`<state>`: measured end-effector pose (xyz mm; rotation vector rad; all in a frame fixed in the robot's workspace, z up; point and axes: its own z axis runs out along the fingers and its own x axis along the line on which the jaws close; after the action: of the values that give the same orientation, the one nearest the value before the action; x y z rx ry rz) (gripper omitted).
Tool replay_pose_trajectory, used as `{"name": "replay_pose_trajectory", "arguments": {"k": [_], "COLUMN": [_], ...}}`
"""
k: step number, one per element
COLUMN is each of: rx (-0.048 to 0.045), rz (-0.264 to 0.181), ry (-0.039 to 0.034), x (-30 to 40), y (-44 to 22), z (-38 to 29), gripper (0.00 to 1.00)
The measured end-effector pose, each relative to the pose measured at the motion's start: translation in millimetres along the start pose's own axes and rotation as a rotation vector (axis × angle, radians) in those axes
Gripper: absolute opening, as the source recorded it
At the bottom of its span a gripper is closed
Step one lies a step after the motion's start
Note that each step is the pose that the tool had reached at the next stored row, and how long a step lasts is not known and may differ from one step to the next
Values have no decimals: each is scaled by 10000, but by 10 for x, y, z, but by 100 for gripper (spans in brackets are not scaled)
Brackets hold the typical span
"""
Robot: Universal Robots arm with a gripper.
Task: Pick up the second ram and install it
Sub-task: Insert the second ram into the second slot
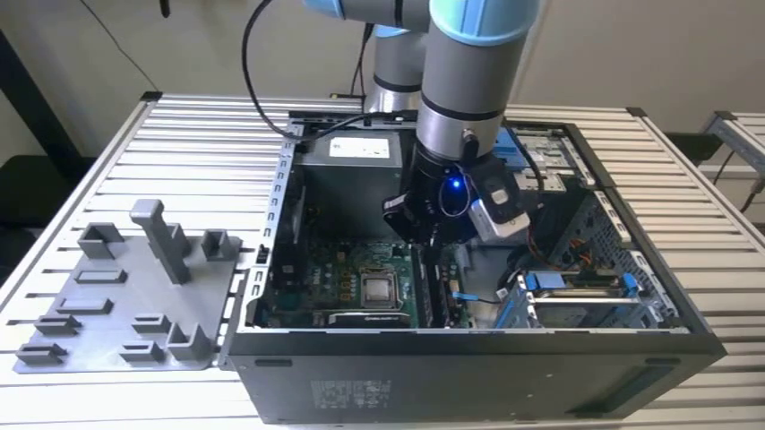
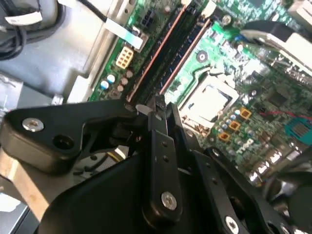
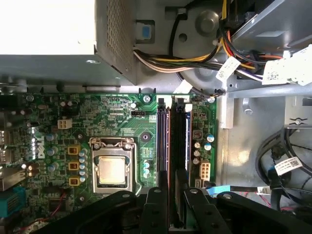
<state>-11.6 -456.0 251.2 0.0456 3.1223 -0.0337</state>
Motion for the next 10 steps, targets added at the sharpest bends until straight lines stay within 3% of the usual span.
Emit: {"name": "replay_pose_trajectory", "arguments": {"k": [2, 5, 10], "rx": [0, 2, 2], "rz": [0, 1, 0], "ry": [0, 1, 1], "x": [0, 0, 0], "y": [0, 0, -1], "z": [-1, -4, -7], "gripper": [21, 11, 11]}}
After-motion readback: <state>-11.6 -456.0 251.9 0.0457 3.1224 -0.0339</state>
